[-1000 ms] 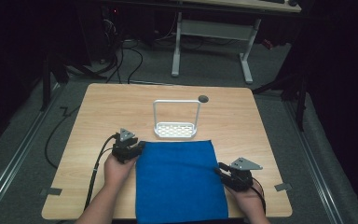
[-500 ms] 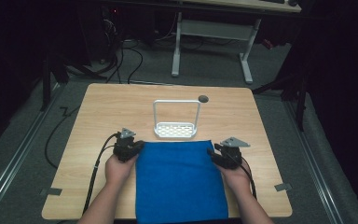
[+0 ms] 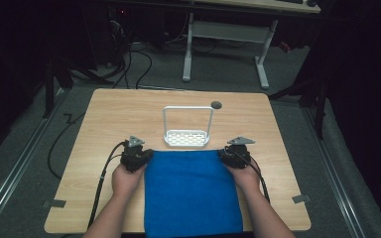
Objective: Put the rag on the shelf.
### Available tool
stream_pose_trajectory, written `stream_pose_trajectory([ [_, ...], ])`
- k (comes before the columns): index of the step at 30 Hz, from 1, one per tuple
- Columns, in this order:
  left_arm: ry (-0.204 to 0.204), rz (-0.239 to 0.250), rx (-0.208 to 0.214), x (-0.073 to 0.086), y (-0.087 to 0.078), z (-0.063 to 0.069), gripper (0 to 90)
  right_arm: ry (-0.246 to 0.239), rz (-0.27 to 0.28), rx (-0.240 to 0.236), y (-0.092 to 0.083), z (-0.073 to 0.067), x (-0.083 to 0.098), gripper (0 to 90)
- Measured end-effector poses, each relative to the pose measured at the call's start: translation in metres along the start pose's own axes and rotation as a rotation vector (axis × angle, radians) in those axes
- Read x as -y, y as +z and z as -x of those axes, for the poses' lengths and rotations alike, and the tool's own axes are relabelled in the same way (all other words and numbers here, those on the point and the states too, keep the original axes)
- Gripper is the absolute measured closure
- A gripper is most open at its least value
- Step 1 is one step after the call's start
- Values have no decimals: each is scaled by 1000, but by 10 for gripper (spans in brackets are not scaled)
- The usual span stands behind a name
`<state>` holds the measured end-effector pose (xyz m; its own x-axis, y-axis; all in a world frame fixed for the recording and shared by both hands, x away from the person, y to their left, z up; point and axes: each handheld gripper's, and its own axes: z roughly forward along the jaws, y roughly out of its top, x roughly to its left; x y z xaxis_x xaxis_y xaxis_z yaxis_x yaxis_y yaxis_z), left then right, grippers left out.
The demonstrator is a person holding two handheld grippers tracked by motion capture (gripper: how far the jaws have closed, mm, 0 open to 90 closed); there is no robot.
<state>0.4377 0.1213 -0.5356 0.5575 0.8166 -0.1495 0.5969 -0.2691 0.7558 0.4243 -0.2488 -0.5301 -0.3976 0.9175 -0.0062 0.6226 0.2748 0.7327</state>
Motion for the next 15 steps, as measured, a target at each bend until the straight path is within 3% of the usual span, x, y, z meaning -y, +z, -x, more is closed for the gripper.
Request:
stream_pose_trajectory([
  [6, -4, 0, 5, 0, 0, 0, 868, -25, -4, -30, -1, -7, 0, 865],
  [10, 2, 2, 21, 0, -1, -1, 876, -68, -4, -28, -2, -12, -1, 883],
  [11, 10, 10, 21, 0, -2, 0, 877, -80, 13, -27, -4, -14, -1, 884],
  [15, 47, 49, 18, 1, -8, 6, 880, -53, 100, -41, -19, -15, 1, 884],
])
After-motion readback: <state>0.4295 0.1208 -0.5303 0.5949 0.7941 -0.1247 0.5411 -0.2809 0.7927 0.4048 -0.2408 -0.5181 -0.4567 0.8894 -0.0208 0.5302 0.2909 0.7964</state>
